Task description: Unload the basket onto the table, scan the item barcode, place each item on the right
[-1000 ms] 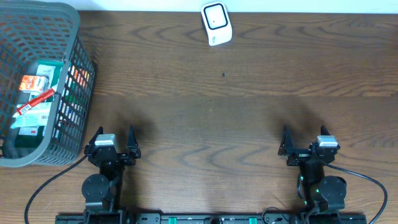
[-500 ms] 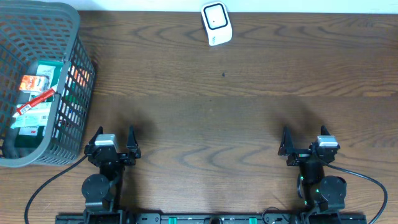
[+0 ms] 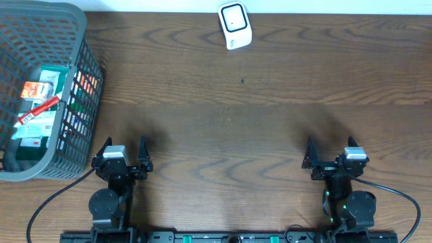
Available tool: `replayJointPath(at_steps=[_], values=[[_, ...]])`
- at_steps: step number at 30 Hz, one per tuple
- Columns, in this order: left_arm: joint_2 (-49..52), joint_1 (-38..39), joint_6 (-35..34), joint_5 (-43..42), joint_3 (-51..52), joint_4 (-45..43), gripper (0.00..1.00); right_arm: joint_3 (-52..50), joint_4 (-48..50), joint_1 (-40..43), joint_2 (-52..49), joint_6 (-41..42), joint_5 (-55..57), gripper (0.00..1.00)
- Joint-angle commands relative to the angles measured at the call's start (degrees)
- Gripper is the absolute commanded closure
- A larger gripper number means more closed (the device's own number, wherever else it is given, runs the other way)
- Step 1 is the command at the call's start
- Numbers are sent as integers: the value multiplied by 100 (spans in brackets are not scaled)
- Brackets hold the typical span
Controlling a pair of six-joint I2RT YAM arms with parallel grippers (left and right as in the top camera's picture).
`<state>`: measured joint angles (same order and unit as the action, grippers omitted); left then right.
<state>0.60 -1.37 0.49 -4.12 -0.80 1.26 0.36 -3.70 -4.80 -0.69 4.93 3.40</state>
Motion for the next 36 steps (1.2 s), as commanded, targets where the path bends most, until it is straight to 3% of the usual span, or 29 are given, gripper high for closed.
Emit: replayJointPath(at_steps=[1,18,21,29,36], values=[[-37,22,101,-136,57,236,17,-7,-22,-87,31,-74,0,1],[-37,22,96,-101,44,223,17,-4,-59,-87,-46,-66,-398,1],[-37,22,61,-273,-107,221,17,-4,-33,-87,-44,262,-713,1],[-37,22,-879,-1169,-1237,649,17,129,4,-87,-48,446,-789,1],[197,17,-935,-1172,-3106,1766,17,1401,-295,-87,-208,590,-332,1]])
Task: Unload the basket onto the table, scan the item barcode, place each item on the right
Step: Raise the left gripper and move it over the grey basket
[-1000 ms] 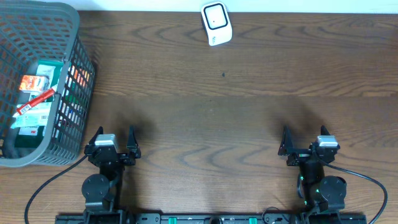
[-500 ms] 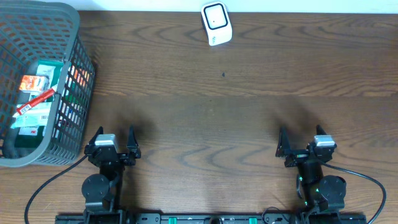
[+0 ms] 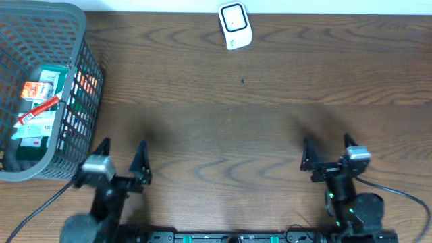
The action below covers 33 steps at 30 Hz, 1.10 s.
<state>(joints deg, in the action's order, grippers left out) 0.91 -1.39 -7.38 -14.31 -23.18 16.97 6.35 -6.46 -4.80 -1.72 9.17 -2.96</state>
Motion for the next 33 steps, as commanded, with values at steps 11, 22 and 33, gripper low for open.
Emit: replayJointPath(at_steps=[11,22,33], values=[[3687,20,48,487,-5980,2693,17,4769,-1287,-87,-2599,-221,439,1],[7864,17,251,754,-11344,6448,17,9914,-5624,-87,-5877,-520,439,1],[9514,7,927,752,-11801,7053,18,10791,-7893,-87,-7775,-778,463,1]])
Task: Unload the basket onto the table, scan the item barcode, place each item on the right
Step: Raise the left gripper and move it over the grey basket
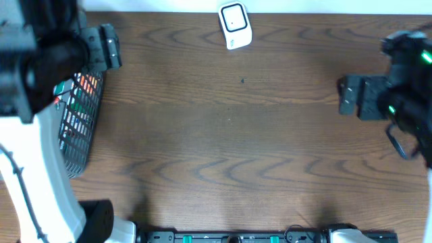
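Note:
The white barcode scanner (234, 25) lies at the far edge of the table, middle. The items sit in the grey mesh basket (82, 128) at the left; only a red and green bit of packaging (79, 91) shows through its wall. My left arm is raised high over the basket and hides most of it. The left gripper (102, 47) is near the basket's far right corner. My right gripper (352, 96) hangs high at the right side, over bare table. The fingers of neither gripper show clearly, so whether they are open or shut is unclear.
The brown wooden table (229, 148) stretches between the two arms. The arm bases stand along the near edge. The large white left arm link (34, 169) covers the near left part of the view.
Both arms have risen from low near the front edge. The left gripper is now over the basket's far right corner. The right gripper is now high at the right side.
Both grippers rested open and low at the near edge, the basket's packets in plain view. Then the left arm had shifted slightly left and lifted a little. Now both arms are raised high and the left one covers the basket.

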Available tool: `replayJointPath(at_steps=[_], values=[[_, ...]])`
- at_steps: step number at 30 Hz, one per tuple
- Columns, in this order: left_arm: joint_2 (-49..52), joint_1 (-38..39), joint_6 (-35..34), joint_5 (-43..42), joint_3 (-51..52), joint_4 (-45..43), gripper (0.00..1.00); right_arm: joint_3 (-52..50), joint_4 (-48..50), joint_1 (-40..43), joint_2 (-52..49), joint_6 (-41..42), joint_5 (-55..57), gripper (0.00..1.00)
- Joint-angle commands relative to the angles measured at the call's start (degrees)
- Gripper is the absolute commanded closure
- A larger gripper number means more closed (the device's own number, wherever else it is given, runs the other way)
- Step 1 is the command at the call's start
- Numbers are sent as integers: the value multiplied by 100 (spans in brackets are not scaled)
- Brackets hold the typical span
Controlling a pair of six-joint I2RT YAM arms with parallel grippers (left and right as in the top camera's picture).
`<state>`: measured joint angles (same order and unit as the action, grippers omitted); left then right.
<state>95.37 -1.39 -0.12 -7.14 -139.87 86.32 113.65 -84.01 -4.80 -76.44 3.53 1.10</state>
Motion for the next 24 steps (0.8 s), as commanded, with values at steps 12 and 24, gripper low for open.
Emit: replayJointPath(at_steps=[12,24], values=[[35,-1681,-2063,1703,-131,413,28,61,-319,1266,-1182,328,466,1],[483,-3014,-1910,1659,-59,330,16,61,-299,1980,-1663,328,328,1]])
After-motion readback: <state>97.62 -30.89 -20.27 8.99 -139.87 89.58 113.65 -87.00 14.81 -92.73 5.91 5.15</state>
